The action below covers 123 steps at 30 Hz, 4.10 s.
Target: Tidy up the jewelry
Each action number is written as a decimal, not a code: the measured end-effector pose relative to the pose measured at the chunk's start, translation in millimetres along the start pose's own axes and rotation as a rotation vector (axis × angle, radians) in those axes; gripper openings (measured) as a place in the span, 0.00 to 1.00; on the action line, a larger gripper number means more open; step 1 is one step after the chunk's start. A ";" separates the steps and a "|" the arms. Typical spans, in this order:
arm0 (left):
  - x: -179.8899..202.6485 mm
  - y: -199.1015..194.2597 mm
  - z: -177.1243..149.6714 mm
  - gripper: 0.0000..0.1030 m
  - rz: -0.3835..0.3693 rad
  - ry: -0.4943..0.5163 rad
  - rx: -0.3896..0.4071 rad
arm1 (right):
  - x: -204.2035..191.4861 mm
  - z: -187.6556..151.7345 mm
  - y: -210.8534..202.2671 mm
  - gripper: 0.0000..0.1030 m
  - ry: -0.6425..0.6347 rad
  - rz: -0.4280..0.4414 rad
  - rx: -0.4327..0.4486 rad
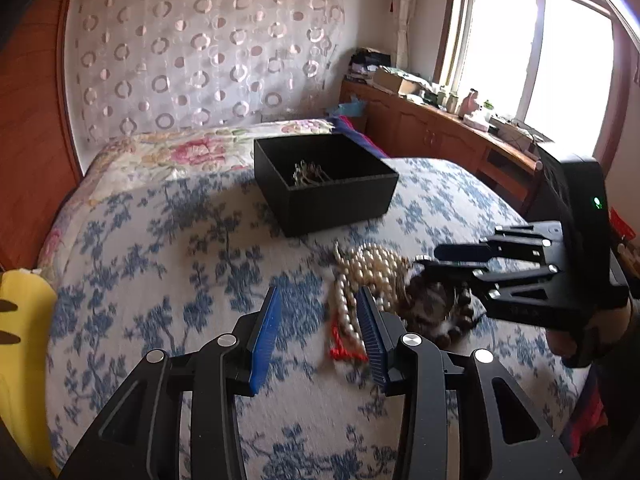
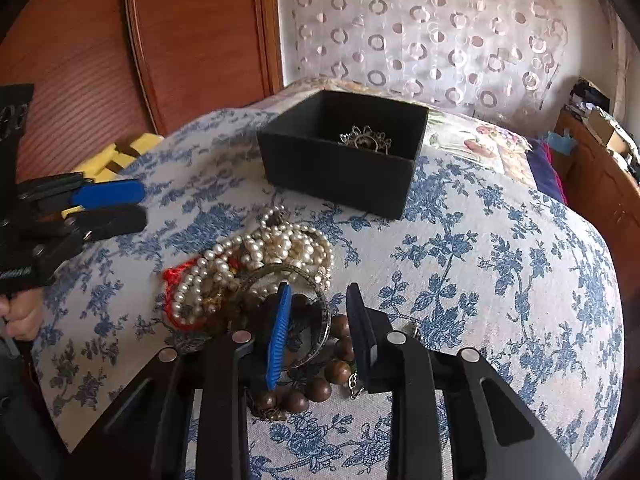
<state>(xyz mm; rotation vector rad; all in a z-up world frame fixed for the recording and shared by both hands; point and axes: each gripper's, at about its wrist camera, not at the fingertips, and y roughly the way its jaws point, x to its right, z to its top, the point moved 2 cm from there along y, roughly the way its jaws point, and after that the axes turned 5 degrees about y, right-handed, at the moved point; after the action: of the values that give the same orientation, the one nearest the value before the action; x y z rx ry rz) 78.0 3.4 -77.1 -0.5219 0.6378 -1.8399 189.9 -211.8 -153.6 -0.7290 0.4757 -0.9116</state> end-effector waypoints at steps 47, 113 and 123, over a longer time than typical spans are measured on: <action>11.3 71.2 23.8 0.07 0.022 0.103 -0.181 | 20.0 -28.0 -45.2 0.05 0.072 0.019 0.116; 5.3 -31.2 229.0 0.07 0.060 0.107 0.251 | 51.6 116.0 -35.1 0.05 0.009 0.043 0.183; -17.5 31.8 196.9 0.07 0.046 0.056 0.115 | 53.4 127.0 12.0 0.05 -0.020 0.053 0.114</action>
<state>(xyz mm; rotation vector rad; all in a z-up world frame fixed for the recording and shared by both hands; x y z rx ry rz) 229.0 -24.6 51.2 -0.3780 0.5736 -1.8405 307.6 -205.9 -81.2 -0.6181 0.4202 -0.8738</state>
